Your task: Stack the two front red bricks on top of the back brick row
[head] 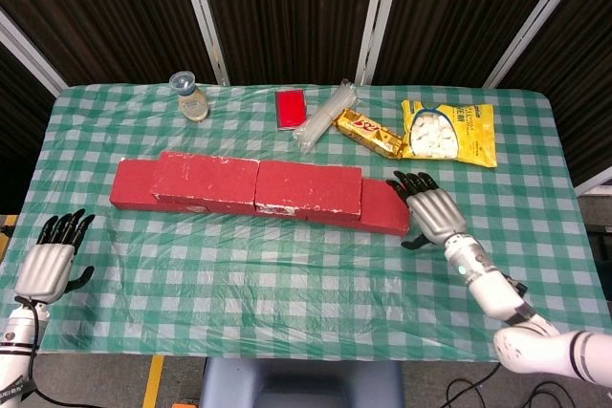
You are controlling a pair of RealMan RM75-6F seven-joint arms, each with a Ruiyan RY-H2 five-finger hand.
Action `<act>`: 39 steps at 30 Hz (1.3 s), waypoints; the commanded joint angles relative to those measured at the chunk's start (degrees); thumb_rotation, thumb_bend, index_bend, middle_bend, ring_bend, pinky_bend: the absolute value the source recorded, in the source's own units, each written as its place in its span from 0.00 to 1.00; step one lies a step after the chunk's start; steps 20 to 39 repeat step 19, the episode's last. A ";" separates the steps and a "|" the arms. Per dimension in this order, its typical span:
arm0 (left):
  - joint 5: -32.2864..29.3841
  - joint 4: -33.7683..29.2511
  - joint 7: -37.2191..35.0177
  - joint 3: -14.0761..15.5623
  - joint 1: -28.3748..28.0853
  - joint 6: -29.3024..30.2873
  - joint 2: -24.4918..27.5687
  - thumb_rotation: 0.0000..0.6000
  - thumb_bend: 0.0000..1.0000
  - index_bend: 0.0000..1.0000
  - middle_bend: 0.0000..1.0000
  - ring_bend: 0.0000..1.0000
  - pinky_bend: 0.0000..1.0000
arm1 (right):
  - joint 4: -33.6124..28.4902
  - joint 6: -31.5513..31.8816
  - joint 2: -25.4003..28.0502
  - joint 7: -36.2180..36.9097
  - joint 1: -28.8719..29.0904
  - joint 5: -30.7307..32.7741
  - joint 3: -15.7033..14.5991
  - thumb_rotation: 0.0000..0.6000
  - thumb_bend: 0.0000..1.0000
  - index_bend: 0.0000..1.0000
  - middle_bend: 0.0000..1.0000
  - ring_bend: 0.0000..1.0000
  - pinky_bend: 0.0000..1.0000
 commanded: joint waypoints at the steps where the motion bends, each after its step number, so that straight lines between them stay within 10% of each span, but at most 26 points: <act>1: 1.25 -2.10 1.66 0.36 0.94 2.31 0.56 1.00 0.34 0.00 0.00 0.00 0.01 | -1.64 22.13 2.83 3.76 -17.20 -21.26 -9.41 1.00 0.07 0.00 0.00 0.00 0.00; 9: 4.50 -5.48 6.79 1.44 2.99 7.76 0.57 1.00 0.34 0.00 0.00 0.00 0.01 | 14.96 34.61 -4.62 7.14 -31.05 -26.47 -12.48 1.00 0.07 0.00 0.00 0.00 0.00; 39: 4.28 -6.23 9.01 1.01 3.21 8.08 0.13 1.00 0.36 0.00 0.00 0.00 0.01 | 15.10 35.76 -3.20 10.92 -33.60 -28.41 -9.45 1.00 0.07 0.00 0.00 0.00 0.00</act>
